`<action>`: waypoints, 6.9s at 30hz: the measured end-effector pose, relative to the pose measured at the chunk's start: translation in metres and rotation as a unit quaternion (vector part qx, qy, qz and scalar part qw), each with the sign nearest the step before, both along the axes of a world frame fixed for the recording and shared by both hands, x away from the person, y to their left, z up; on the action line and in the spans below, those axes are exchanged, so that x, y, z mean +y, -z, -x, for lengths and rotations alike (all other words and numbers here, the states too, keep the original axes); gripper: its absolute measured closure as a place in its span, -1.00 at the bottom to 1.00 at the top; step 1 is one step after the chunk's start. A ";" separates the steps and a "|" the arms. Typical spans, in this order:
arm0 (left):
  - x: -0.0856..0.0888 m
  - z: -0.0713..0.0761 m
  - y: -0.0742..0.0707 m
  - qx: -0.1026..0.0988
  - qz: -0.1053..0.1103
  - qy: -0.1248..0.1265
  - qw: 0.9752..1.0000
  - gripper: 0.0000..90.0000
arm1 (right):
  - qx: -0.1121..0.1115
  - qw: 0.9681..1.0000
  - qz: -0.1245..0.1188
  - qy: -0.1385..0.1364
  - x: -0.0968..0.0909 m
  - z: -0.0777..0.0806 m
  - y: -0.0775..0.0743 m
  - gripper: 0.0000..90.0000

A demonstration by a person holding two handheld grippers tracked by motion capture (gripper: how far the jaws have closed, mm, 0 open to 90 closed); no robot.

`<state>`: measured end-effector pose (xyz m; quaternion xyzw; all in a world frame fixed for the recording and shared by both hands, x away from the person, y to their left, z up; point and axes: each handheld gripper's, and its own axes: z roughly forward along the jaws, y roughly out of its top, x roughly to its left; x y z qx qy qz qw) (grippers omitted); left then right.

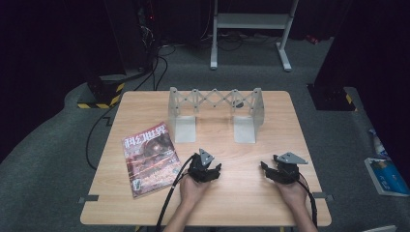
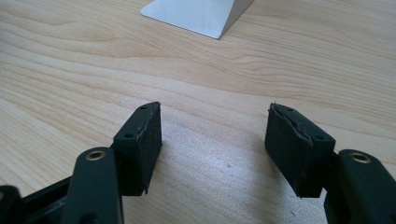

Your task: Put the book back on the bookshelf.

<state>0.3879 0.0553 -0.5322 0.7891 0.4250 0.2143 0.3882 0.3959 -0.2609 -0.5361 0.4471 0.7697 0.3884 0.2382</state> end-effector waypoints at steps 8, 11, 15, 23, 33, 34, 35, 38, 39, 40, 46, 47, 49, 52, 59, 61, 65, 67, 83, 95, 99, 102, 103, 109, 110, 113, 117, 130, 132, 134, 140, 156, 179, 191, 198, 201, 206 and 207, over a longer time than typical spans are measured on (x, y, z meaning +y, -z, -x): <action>0.000 0.000 0.000 0.000 0.000 0.000 1.000 -0.20 | 0.001 1.000 -0.001 0.001 0.000 0.000 0.000 -0.19; 0.000 0.000 0.000 0.000 0.000 0.000 1.000 -0.20 | 0.000 1.000 -0.001 0.000 0.000 0.000 0.000 -0.19; 0.000 0.000 0.000 0.001 0.000 0.000 1.000 -0.20 | 0.000 1.000 -0.001 0.000 0.000 0.000 0.000 -0.19; 0.000 0.000 -0.001 0.003 0.003 -0.003 1.000 -0.19 | 0.000 1.000 -0.001 0.000 0.000 0.000 0.000 -0.19; 0.002 0.000 -0.002 0.003 0.008 -0.004 1.000 -0.18 | 0.000 1.000 -0.001 0.000 0.000 0.000 0.000 -0.20; 0.002 0.000 -0.003 0.003 0.011 -0.006 1.000 -0.18 | -0.001 1.000 0.000 0.000 0.000 -0.001 0.000 -0.20; 0.002 0.000 -0.003 0.003 0.011 -0.006 1.000 -0.17 | -0.001 1.000 0.000 0.000 0.000 -0.001 0.000 -0.19; 0.003 0.000 -0.004 0.000 0.016 -0.006 1.000 -0.17 | -0.001 1.000 0.000 0.000 0.000 -0.001 0.000 -0.20; 0.003 0.001 -0.004 0.000 0.015 -0.006 1.000 -0.17 | -0.001 1.000 0.000 0.000 0.000 -0.001 0.000 -0.20; 0.003 0.001 -0.005 -0.001 0.016 -0.005 1.000 -0.17 | 0.000 1.000 0.000 0.000 0.000 -0.001 0.000 -0.20; 0.005 0.002 -0.006 -0.005 0.018 -0.006 1.000 -0.17 | 0.000 1.000 0.000 0.000 0.000 -0.001 0.000 -0.19; 0.005 0.003 -0.007 -0.004 0.018 -0.006 1.000 -0.17 | 0.000 1.000 0.000 0.000 0.000 -0.001 0.000 -0.20; 0.007 0.004 -0.009 -0.008 0.022 -0.007 1.000 -0.16 | 0.000 1.000 0.000 0.000 0.000 -0.001 0.000 -0.19; 0.010 0.007 -0.013 -0.016 0.029 -0.012 0.999 -0.16 | 0.000 1.000 -0.001 0.000 0.000 -0.001 0.000 -0.19; 0.015 0.010 -0.018 -0.022 0.030 -0.009 0.999 -0.17 | 0.000 1.000 -0.001 0.000 0.000 -0.001 0.000 -0.19; 0.016 0.010 -0.018 -0.022 0.029 -0.007 0.999 -0.17 | -0.001 1.000 -0.001 0.000 0.000 -0.001 0.000 -0.19; 0.018 0.012 -0.021 -0.026 0.036 -0.009 0.999 -0.17 | 0.000 1.000 0.000 0.000 0.000 -0.001 0.000 -0.19; 0.020 0.013 -0.023 -0.028 0.037 -0.010 0.999 -0.18 | 0.000 1.000 -0.001 0.000 0.000 -0.001 0.000 -0.20; 0.039 0.018 -0.031 -0.031 0.051 -0.016 0.998 -0.22 | 0.000 1.000 0.000 0.000 0.000 -0.001 0.000 -0.19; 0.053 0.020 -0.035 -0.029 0.057 -0.024 0.998 -0.26 | -0.001 1.000 0.000 0.000 0.000 -0.001 0.000 -0.19; 0.059 0.021 -0.038 -0.032 0.058 -0.031 0.997 -0.27 | -0.001 1.000 0.000 0.000 0.000 -0.001 0.000 -0.20; 0.065 0.021 -0.040 -0.033 0.061 -0.036 0.997 -0.28 | -0.001 1.000 0.000 0.000 0.000 -0.001 0.000 -0.19; 0.067 0.022 -0.041 -0.034 0.063 -0.039 0.997 -0.28 | -0.001 1.000 0.000 0.000 0.000 -0.001 0.000 -0.19; 0.076 0.022 -0.043 -0.029 0.066 -0.048 0.996 -0.29 | -0.001 1.000 0.000 0.000 0.000 -0.001 0.000 -0.19; 0.080 0.022 -0.044 -0.030 0.068 -0.052 0.996 -0.30 | -0.001 1.000 0.000 0.000 0.000 -0.001 0.000 -0.19; 0.083 0.022 -0.046 -0.033 0.064 -0.062 0.995 -0.31 | -0.001 1.000 0.000 0.000 0.000 -0.001 0.000 -0.20; 0.093 0.024 -0.048 -0.035 0.060 -0.085 0.994 -0.34 | -0.001 1.000 0.000 0.000 0.000 -0.001 0.000 -0.20; 0.128 0.025 -0.049 -0.025 0.070 -0.125 0.989 -0.41 | -0.001 1.000 0.000 0.001 0.000 -0.001 0.000 -0.20; 0.133 0.025 -0.048 -0.022 0.070 -0.132 0.989 -0.42 | 0.000 1.000 -0.001 0.001 0.000 -0.001 0.000 -0.20; 0.140 0.027 -0.047 -0.019 0.071 -0.142 0.987 -0.43 | -0.001 1.000 0.000 0.001 0.000 -0.001 0.000 -0.20; 0.159 0.029 -0.043 -0.007 0.066 -0.162 0.985 -0.45 | 0.000 1.000 -0.001 0.001 0.000 0.000 0.000 -0.20; 0.193 0.026 -0.031 0.030 0.050 -0.214 0.975 -0.51 | -0.001 1.000 0.000 0.001 0.000 0.000 0.000 -0.20; 0.229 0.011 -0.016 0.074 0.032 -0.275 0.958 -0.70 | -0.002 1.000 0.000 0.001 0.000 -0.001 0.000 -0.20; 0.239 0.008 -0.014 0.069 0.036 -0.295 0.952 -0.70 | 0.000 1.000 -0.001 0.002 0.000 0.000 0.000 -0.20; 0.243 0.006 -0.011 0.085 0.035 -0.297 0.951 -0.71 | -0.001 1.000 0.000 0.002 0.000 -0.001 0.000 -0.20; 0.242 0.006 -0.010 0.081 0.025 -0.295 0.952 -0.69 | -0.001 1.000 0.000 0.002 0.000 -0.001 0.000 -0.20; 0.241 0.006 -0.009 0.079 0.019 -0.291 0.953 -0.66 | -0.001 1.000 0.000 0.002 0.000 -0.001 0.000 -0.20; 0.241 0.006 -0.009 0.079 0.019 -0.291 0.953 -0.66 | -0.001 1.000 0.000 0.002 0.000 -0.001 0.000 -0.20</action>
